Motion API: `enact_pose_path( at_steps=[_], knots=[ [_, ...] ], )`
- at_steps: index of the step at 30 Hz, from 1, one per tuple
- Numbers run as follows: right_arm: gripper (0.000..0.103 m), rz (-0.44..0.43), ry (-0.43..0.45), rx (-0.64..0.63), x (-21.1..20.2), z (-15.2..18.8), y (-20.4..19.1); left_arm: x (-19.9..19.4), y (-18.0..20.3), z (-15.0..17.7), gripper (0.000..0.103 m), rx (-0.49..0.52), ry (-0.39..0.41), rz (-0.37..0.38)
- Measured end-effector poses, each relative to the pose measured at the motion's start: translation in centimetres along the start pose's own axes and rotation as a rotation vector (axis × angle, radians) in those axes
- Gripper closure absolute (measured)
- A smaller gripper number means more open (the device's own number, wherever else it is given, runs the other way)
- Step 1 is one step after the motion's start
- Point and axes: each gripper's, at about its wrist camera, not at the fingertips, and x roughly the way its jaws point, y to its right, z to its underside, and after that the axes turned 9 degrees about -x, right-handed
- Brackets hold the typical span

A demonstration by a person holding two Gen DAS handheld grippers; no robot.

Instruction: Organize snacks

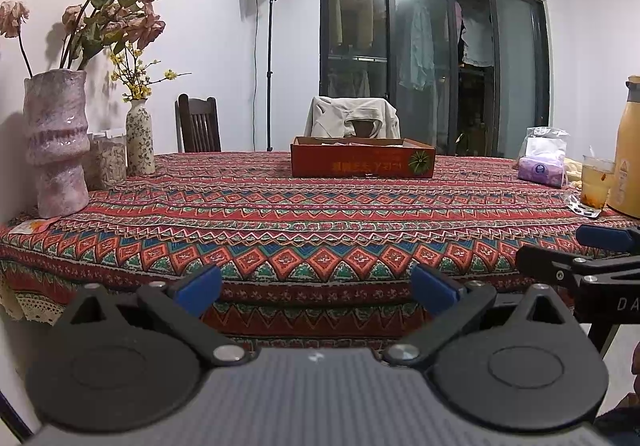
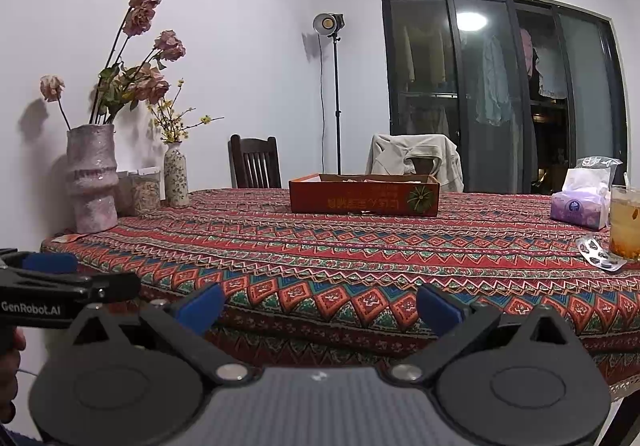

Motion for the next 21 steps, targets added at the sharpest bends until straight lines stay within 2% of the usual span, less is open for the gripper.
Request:
enact_pose_path(
  at_steps=[21],
  knots=[
    [0.0, -0.008, 0.007, 0.002, -0.2, 0.12, -0.03, -0.03, 0.08, 0.1, 0.0, 0.005, 0.004, 0.0]
  ],
)
